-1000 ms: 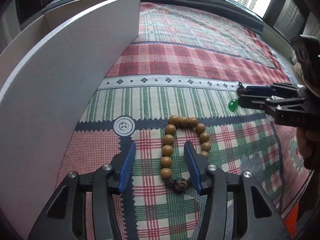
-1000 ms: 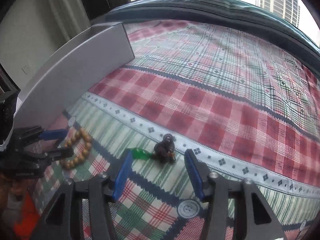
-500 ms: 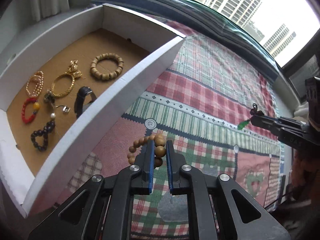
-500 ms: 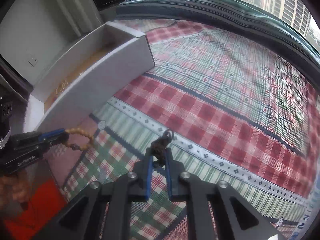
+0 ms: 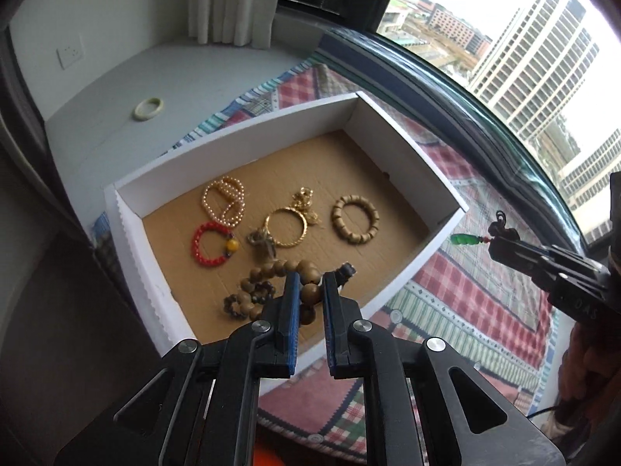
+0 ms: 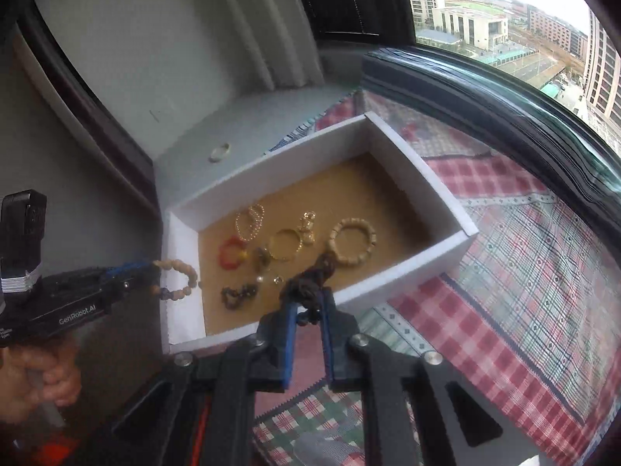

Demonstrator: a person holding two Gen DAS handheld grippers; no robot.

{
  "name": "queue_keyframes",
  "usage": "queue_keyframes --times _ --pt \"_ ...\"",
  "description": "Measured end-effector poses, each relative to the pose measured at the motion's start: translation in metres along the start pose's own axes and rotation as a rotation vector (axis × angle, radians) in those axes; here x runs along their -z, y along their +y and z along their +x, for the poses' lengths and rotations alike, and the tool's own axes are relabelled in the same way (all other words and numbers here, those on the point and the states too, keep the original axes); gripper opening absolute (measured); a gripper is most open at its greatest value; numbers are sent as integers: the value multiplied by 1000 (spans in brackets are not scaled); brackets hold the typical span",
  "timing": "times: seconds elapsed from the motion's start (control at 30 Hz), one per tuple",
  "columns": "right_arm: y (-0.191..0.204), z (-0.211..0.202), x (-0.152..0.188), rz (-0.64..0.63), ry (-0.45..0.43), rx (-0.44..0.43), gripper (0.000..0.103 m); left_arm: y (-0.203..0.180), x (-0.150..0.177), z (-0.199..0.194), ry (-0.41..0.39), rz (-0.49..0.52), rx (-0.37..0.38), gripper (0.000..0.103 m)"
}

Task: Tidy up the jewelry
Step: 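Carry the wooden bead strand and pendant into the white box and release both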

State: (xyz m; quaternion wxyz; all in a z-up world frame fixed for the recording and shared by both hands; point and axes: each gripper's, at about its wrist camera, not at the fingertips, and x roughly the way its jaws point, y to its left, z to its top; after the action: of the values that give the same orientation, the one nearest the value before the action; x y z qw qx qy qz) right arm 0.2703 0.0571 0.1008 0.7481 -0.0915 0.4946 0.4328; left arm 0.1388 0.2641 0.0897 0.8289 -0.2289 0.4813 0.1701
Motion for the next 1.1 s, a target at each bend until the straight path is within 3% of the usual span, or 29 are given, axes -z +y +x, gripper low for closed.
queue_keyframes --times 0.23,0.3,0.37,0.43,0.57,0.7,0.73,0.93,1.1 --pt "29 99 -38 -89 75 -53 14 29 -5 47 32 -83 -70 11" --pt "30 122 -39 -95 102 -46 15 33 -5 50 26 -88 -108 18" --pt "28 138 -40 -99 124 -14 25 35 -4 47 14 -100 -132 60" --pt "25 142 -41 -81 126 -3 46 37 -3 38 -28 -122 -175 81" --pt "21 131 -42 -84 113 39 62 36 -3 20 -64 -128 -236 93" --pt "29 102 -45 -107 60 114 80 31 -1 -9 -175 -120 -398 101" --pt "32 93 -46 -115 41 132 80 29 -3 -16 -194 -116 -414 101" --pt "60 47 -45 -194 -2 255 82 24 -8 -45 -160 -120 -369 102" --pt "68 26 -44 -199 15 274 82 22 -2 -57 -156 -160 -348 102"
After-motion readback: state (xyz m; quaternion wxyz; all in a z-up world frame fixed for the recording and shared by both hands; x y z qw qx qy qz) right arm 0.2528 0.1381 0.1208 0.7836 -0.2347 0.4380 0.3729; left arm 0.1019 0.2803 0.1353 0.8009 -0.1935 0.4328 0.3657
